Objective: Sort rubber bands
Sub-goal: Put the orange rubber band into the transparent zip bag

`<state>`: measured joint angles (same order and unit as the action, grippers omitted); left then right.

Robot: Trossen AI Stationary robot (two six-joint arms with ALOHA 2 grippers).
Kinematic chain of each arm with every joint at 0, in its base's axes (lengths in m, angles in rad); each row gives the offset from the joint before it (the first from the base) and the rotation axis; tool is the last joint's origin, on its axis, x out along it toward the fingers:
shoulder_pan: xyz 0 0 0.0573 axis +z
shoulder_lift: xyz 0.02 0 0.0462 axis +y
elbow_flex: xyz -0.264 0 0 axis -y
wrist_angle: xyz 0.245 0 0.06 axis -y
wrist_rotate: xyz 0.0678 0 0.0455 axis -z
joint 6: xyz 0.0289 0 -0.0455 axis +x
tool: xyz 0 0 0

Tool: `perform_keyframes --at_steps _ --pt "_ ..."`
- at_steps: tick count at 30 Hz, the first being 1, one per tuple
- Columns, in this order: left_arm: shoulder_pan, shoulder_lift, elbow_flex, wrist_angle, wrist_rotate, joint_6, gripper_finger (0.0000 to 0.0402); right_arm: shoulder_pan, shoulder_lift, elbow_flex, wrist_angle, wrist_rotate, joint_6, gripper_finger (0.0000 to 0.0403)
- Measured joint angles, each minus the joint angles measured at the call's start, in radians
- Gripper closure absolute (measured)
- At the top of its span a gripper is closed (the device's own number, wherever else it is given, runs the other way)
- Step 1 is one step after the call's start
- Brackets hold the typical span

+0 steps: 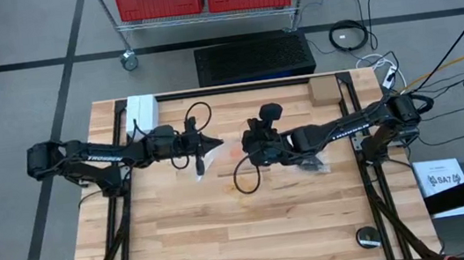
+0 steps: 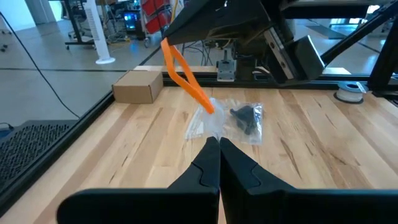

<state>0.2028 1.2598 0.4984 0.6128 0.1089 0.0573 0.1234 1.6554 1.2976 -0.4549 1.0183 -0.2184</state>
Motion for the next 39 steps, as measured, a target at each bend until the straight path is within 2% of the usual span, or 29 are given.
perform_keyframes --at_steps 5,13,20,29,36,39 --pt "0.000 0.000 0.000 0.000 0.000 0.000 0.0402 0.000 0.000 0.000 0.000 -0.008 0.000 0.0403" --pt "0.001 0.000 0.000 0.000 0.000 -0.025 0.0402 0.019 0.008 0.001 -0.017 -0.091 0.026 0.0403" --pt "0.001 0.000 0.000 0.003 0.000 -0.025 0.0401 0.037 0.045 0.001 -0.051 -0.223 0.081 0.0403" --pt "0.001 0.000 0.000 0.004 0.031 -0.018 0.0402 -0.004 0.066 0.001 -0.044 -0.377 0.087 0.0403" --pt "0.001 0.000 0.000 0.006 0.034 -0.017 0.0402 -0.022 0.066 0.001 -0.027 -0.456 0.101 0.0401" --pt "0.001 0.000 0.000 0.006 0.034 -0.010 0.0402 -0.033 0.066 0.001 -0.035 -0.495 0.122 0.0388"
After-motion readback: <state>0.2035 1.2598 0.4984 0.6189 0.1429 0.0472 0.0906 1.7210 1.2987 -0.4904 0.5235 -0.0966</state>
